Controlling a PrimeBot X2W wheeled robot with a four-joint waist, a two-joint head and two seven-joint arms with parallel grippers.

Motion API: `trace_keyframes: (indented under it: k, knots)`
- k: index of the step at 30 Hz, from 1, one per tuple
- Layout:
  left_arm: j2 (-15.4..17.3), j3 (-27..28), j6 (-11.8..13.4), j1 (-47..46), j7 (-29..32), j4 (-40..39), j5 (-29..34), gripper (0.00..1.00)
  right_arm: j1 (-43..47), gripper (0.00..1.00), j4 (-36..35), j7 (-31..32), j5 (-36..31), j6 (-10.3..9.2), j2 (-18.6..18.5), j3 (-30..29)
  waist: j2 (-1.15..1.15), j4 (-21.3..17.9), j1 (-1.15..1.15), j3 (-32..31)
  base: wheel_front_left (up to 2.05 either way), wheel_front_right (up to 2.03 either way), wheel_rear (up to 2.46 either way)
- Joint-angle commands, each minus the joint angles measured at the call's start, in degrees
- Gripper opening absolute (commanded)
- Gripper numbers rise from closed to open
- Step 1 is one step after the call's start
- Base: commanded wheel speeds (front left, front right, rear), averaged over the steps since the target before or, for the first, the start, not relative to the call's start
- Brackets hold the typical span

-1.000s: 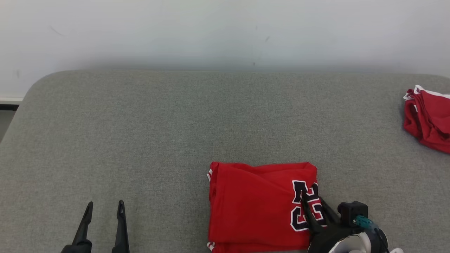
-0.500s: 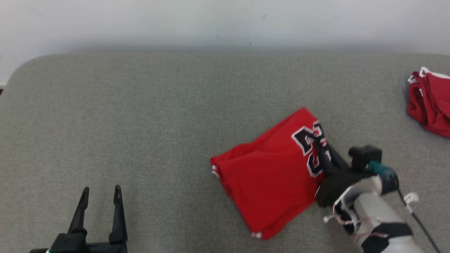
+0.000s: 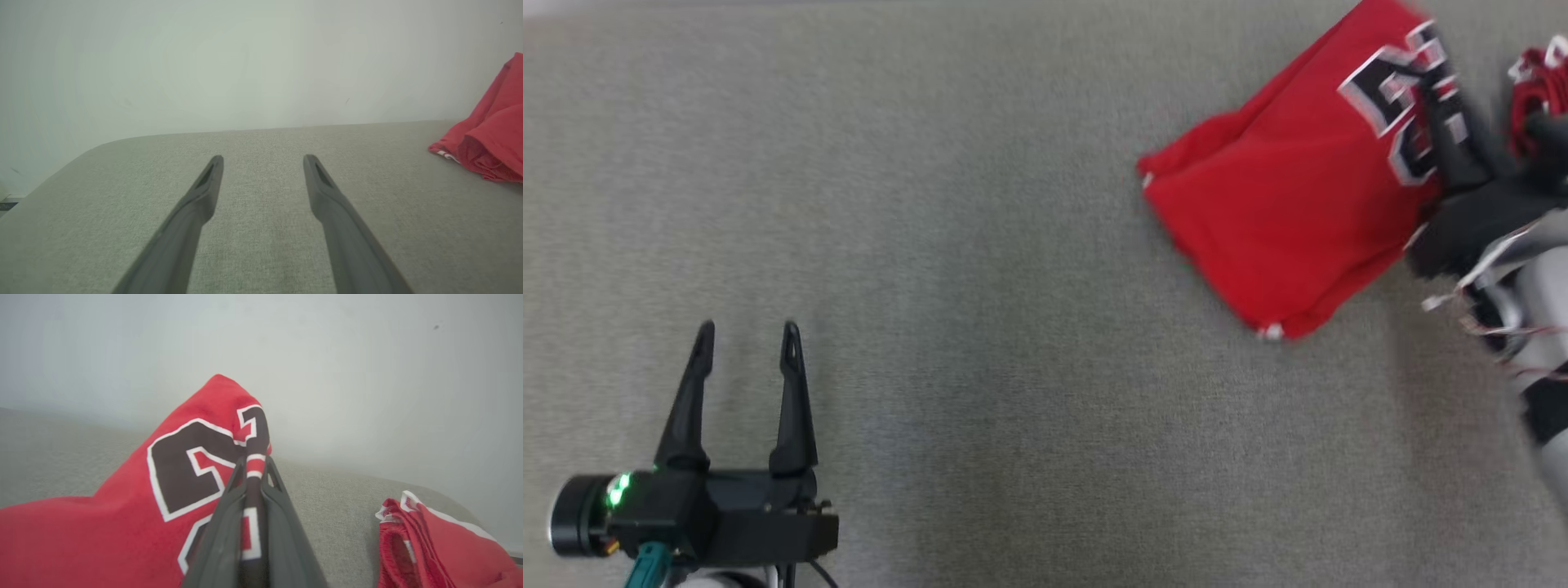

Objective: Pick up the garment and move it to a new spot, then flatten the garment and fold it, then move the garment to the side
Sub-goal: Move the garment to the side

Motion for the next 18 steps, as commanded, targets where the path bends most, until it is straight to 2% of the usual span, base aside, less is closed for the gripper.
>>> trace_keyframes:
  k: [1, 8, 11, 18]
  knots:
    - [0.24, -0.23, -0.23, -1.27, -0.15, -0.92, 0.48, 1.00, -0.85, 0.00, -1.03, 0.46, 0.56, -0.18, -1.40, -0.54, -0.01, -3.64, -0.01, 5.76, 0.00, 0.00, 0.00]
    - [1.86, -0.11, -0.45, -2.78, -0.15, -4.87, 1.58, 1.00, -2.00, 0.00, -8.49, 4.66, 2.27, -0.18, -10.26, -3.77, -0.01, -6.47, -0.01, 10.41, 0.00, 0.00, 0.00]
    - [2.68, 0.38, -0.50, -2.95, -0.15, -6.20, 1.83, 1.00, -2.30, 0.00, -11.34, 6.69, 2.87, -0.18, -12.94, -5.24, -0.01, -7.69, -0.01, 12.07, 0.00, 0.00, 0.00]
    - [3.75, -0.11, -0.76, -3.81, -0.15, -7.98, 2.24, 1.00, -1.67, 0.00, -13.32, 10.28, 4.53, -0.18, -19.27, -9.28, -0.01, -8.58, -0.01, 14.38, 0.00, 0.00, 0.00]
